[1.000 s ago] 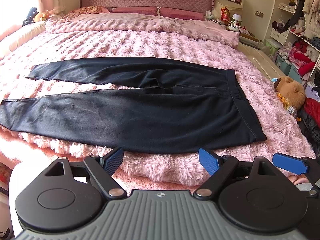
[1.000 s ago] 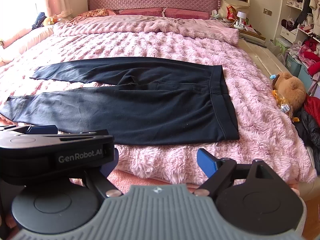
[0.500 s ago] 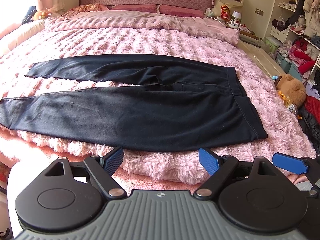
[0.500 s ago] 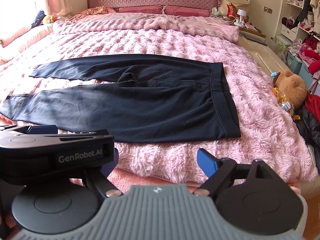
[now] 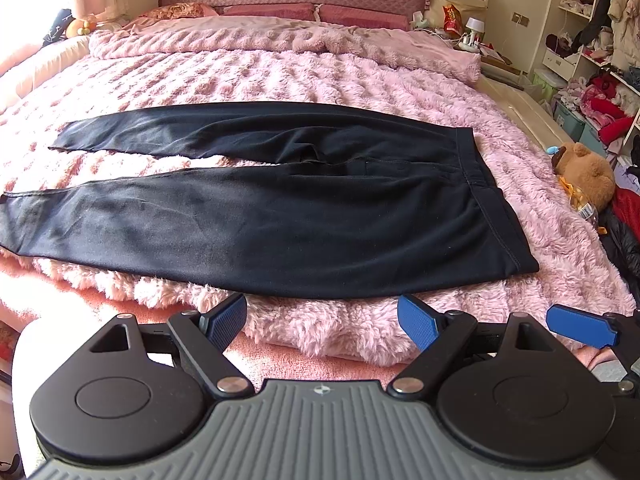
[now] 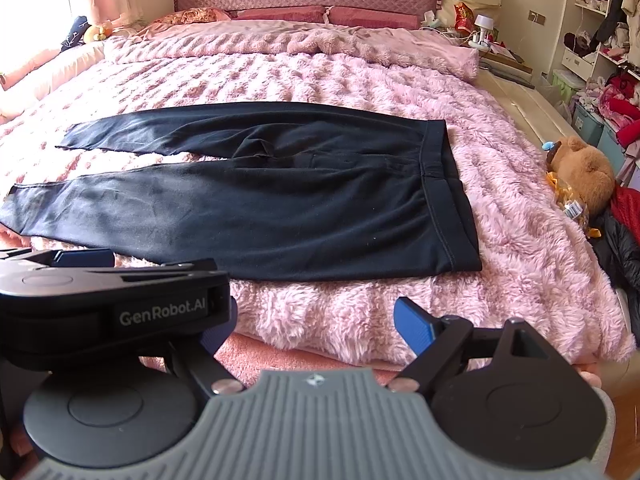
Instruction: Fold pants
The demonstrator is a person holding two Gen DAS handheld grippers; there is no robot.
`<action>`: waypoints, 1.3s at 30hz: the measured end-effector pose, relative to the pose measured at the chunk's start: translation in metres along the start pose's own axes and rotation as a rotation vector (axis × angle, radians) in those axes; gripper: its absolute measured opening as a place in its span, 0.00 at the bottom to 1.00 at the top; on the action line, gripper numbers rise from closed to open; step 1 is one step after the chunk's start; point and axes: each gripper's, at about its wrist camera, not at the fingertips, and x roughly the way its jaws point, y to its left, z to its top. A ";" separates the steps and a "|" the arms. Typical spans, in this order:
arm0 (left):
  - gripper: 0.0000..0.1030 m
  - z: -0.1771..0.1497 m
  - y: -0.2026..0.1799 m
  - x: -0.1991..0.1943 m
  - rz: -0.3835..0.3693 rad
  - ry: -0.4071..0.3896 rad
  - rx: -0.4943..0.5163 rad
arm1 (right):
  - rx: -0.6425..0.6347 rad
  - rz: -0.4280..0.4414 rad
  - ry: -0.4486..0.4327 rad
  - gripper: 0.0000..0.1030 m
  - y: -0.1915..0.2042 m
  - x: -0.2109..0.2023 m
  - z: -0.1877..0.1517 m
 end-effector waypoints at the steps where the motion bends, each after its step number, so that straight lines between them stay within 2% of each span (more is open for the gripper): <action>1: 0.97 0.000 -0.001 0.001 0.001 0.002 -0.001 | -0.001 -0.001 0.001 0.79 0.000 0.000 0.000; 31: 0.97 -0.002 -0.004 0.010 0.007 0.031 -0.001 | 0.000 0.000 0.023 0.79 -0.003 0.010 -0.003; 34: 0.96 0.000 0.000 0.013 -0.019 0.042 -0.001 | 0.003 0.015 0.017 0.79 -0.002 0.010 -0.004; 39: 0.91 0.006 0.023 0.014 -0.119 0.021 -0.075 | 0.040 0.074 -0.043 0.79 -0.007 0.009 0.000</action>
